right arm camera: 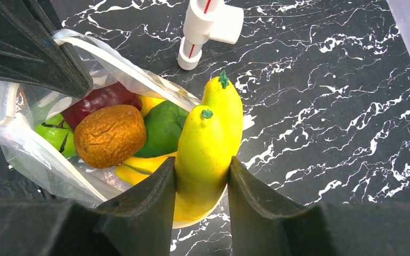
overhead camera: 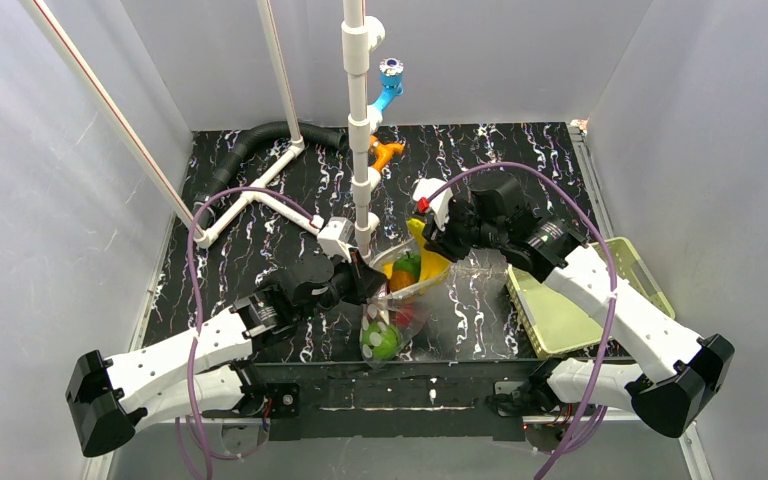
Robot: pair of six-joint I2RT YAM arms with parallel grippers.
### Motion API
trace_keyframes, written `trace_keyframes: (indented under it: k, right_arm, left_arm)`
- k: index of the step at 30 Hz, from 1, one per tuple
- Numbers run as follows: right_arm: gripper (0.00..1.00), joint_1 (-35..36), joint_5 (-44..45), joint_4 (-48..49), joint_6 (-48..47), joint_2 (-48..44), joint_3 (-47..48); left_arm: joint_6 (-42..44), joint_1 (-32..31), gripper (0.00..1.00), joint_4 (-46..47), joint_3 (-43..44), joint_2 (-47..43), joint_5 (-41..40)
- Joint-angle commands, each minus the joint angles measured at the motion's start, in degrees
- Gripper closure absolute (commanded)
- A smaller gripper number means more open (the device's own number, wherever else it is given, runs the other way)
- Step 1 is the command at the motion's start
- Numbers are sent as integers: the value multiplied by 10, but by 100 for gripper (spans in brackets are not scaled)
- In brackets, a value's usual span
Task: Open the zip-top bag and remove the fake food
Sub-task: Pick up the fake fruit from the zipper food storage bag.
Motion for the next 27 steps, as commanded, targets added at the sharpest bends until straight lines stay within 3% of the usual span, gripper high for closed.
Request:
trace_keyframes:
  k: [1, 27]
  right_arm:
    - [99, -1, 26, 9, -19, -6, 34]
    - [99, 10, 59, -19, -54, 10, 83]
  left_arm:
    - [8, 0, 100, 3, 7, -13, 1]
    - [15, 0, 100, 2, 9, -17, 9]
